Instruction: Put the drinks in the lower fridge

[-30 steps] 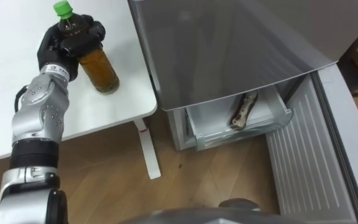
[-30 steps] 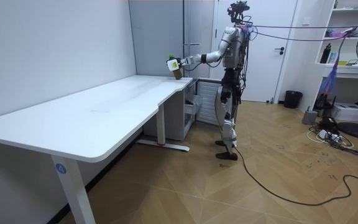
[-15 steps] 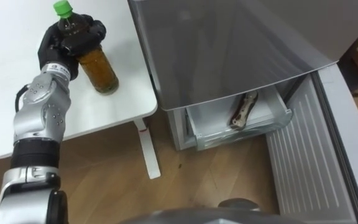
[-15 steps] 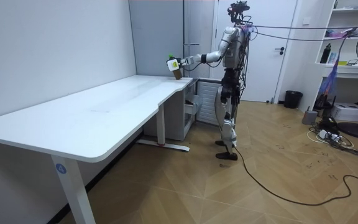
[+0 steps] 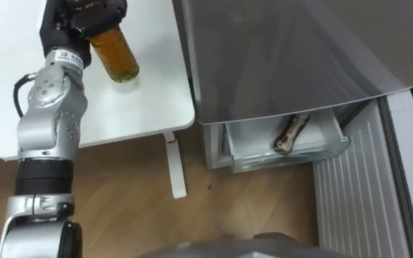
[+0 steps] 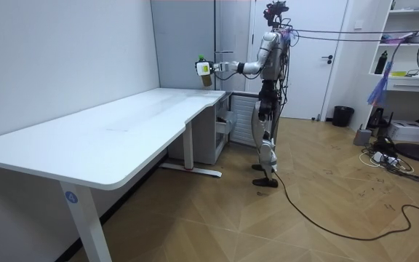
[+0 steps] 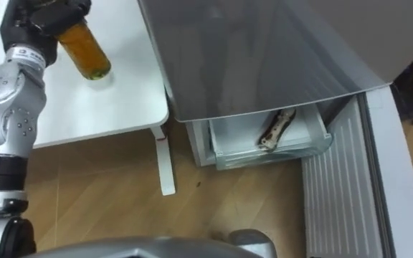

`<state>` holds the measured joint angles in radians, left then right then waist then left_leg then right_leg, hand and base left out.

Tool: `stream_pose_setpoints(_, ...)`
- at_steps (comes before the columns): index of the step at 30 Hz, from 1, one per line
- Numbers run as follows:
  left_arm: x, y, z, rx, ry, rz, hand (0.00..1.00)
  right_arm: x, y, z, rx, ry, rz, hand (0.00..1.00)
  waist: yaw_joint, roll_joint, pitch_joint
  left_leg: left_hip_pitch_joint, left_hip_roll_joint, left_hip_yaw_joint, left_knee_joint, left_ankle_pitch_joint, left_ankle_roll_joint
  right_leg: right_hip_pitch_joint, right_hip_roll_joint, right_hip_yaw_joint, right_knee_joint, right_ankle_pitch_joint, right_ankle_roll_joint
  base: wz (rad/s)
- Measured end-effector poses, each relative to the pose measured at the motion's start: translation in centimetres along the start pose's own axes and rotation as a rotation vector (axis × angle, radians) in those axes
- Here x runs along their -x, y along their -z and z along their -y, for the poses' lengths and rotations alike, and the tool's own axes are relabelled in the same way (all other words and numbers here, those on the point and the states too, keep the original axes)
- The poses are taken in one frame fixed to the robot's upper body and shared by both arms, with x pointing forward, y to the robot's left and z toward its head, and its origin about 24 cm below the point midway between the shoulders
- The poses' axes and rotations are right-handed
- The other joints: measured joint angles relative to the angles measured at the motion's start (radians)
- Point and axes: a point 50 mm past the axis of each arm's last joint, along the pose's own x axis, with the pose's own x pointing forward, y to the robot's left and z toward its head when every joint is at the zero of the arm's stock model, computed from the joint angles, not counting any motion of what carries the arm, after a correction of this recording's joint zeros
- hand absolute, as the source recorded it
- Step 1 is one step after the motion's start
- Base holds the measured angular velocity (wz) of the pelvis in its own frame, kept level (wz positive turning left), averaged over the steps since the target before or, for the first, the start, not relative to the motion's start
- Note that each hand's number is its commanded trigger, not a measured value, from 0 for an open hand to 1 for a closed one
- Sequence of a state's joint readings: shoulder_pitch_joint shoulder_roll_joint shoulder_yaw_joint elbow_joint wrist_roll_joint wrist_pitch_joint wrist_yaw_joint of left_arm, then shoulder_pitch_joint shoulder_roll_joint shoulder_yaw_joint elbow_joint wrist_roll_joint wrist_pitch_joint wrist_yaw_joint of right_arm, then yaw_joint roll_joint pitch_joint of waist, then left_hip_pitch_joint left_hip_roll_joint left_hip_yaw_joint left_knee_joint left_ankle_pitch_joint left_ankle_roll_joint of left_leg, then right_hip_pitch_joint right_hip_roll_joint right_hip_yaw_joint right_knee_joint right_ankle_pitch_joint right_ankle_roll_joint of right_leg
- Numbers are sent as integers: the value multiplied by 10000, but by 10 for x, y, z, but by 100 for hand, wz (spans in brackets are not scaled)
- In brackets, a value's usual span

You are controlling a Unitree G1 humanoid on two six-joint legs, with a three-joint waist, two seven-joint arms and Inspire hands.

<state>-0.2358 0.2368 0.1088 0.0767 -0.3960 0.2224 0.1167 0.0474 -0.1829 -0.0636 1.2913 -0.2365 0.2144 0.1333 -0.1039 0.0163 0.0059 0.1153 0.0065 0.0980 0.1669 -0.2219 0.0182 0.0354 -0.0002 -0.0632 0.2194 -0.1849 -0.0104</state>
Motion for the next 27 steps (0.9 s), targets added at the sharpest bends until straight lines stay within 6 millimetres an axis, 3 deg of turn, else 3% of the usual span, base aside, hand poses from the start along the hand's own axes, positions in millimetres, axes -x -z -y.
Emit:
stream_pose_setpoints(5, 18, -9, 5, -50, 518, 508, 100, 1, -9, -2, -462, -124, 433, 0, 132, 25, -10, -75, 22, -187, 6, 1, -2, 8, 6, -116, -51, 5, -9, 8)
stream_pose_setpoints(11, 28, -32, 23, -578, 1277, 1669, 100, 1, -12, 0, 107, -28, 482, 0, 593, 53, -21, -238, 0, -557, 29, 3, -3, 59, -55, -560, -162, 41, -39, 20)
stream_pose_setpoints(13, 32, -29, 26, -722, 1615, 1579, 100, 2, -16, 1, 383, 154, 637, 0, 647, 58, -23, -260, -35, -784, 134, 5, -2, 185, -118, -904, -174, 38, -34, 31)
stream_pose_setpoints(19, 41, -16, 31, -554, 2209, 1087, 100, 3, -27, 2, 767, 524, 1032, 0, 880, 56, -27, -366, -48, -932, 292, 9, -5, 326, -164, -1140, -257, 36, -32, 16)
stream_pose_setpoints(27, 50, -20, 45, 372, 3281, 1258, 100, 5, -39, 4, 997, 669, 1438, 0, 1209, 49, -52, -528, -79, -1037, 492, 14, -12, 340, -200, -1318, -322, 40, -41, 5)
